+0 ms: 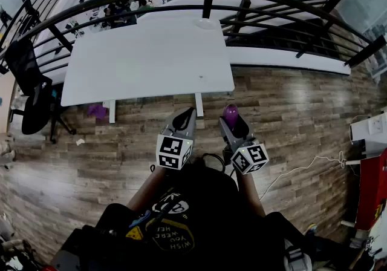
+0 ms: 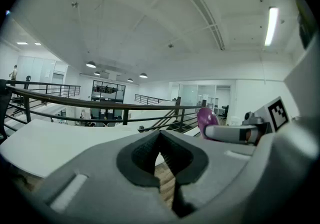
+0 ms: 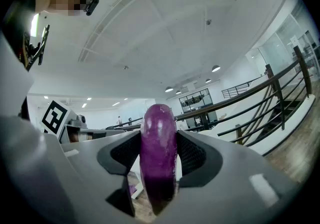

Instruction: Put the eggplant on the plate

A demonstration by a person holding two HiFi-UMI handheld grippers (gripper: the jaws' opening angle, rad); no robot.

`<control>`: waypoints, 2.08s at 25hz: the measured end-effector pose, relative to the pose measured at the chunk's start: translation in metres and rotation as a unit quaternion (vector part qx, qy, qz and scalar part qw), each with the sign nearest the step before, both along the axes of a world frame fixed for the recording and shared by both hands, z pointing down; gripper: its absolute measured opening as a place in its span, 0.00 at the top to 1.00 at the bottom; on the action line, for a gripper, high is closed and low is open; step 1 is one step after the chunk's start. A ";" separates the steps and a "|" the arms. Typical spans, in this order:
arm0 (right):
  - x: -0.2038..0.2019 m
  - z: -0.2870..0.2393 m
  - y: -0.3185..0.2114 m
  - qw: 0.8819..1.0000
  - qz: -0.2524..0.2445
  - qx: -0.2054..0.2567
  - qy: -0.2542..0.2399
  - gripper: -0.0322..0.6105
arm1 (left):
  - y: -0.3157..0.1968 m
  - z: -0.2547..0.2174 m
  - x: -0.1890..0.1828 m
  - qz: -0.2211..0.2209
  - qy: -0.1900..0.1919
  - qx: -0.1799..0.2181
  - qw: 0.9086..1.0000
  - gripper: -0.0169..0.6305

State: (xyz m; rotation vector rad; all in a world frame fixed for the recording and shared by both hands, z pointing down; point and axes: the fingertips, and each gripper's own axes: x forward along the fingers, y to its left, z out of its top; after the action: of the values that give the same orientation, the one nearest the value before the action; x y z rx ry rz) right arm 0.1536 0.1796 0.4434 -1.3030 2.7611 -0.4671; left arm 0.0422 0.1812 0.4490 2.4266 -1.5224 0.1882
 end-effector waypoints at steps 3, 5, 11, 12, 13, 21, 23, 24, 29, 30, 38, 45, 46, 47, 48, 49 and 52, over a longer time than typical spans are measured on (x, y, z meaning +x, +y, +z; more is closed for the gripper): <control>-0.002 -0.001 -0.004 1.000 -0.001 -0.001 0.000 0.59 | -0.005 -0.001 -0.002 0.000 0.001 -0.002 1.000 0.97; -0.004 0.000 -0.005 1.000 -0.003 -0.001 0.001 0.59 | -0.005 0.000 -0.002 0.000 0.001 -0.003 1.000 0.97; -0.007 0.006 -0.002 1.000 -0.001 -0.006 0.003 0.59 | -0.004 0.007 -0.004 0.007 0.004 -0.010 1.000 0.97; -0.009 0.006 -0.002 1.000 0.000 -0.007 0.005 0.59 | -0.003 0.008 -0.005 0.008 0.004 -0.011 1.000 0.97; -0.010 0.007 -0.001 1.000 0.001 -0.008 0.006 0.59 | -0.002 0.009 -0.006 0.009 0.005 -0.013 1.000 0.97; -0.028 0.023 -0.009 0.999 0.004 -0.040 -0.008 0.59 | -0.008 0.022 -0.023 0.019 0.014 -0.024 0.999 0.97; -0.035 0.026 -0.011 0.999 0.007 -0.044 -0.003 0.59 | -0.010 0.025 -0.029 0.025 0.018 -0.027 0.999 0.97; -0.037 0.026 -0.012 0.999 0.008 -0.045 -0.004 0.59 | -0.011 0.027 -0.030 0.030 0.019 -0.029 0.999 0.97; -0.041 0.041 -0.017 0.998 0.006 -0.064 -0.013 0.59 | -0.025 0.042 -0.023 0.053 0.020 -0.048 0.997 0.97; -0.039 0.046 -0.022 0.997 0.004 -0.072 -0.016 0.59 | -0.034 0.046 -0.020 0.052 0.020 -0.054 0.997 0.97; 0.017 0.046 -0.129 0.996 -0.013 -0.078 -0.039 0.59 | -0.142 0.049 0.048 0.057 0.019 -0.060 0.996 0.97; 0.041 0.063 -0.211 0.993 -0.075 -0.086 -0.014 0.59 | -0.216 0.046 0.070 0.016 0.002 -0.057 0.998 0.97; 0.042 0.067 -0.222 0.992 -0.083 -0.090 -0.011 0.59 | -0.224 0.047 0.069 0.009 0.000 -0.059 0.998 0.97; 0.041 0.071 -0.234 0.991 -0.089 -0.095 -0.007 0.59 | -0.232 0.051 0.068 0.002 -0.001 -0.063 0.998 0.97; 0.038 0.075 -0.245 0.991 -0.093 -0.101 -0.005 0.59 | -0.239 0.055 0.064 -0.005 -0.002 -0.069 0.998 0.97; 0.033 0.078 -0.255 0.990 -0.097 -0.104 -0.004 0.59 | -0.246 0.059 0.060 -0.009 -0.002 -0.075 0.997 0.97; 0.013 0.080 -0.285 0.988 -0.108 -0.106 -0.003 0.59 | -0.275 0.069 0.041 -0.016 -0.015 -0.078 0.997 0.97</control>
State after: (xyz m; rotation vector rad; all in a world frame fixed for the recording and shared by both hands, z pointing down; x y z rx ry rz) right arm 0.1669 -0.1049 0.5234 -1.0352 2.9278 -0.7975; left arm 0.0835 -0.0939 0.5183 2.2864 -1.4980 0.3261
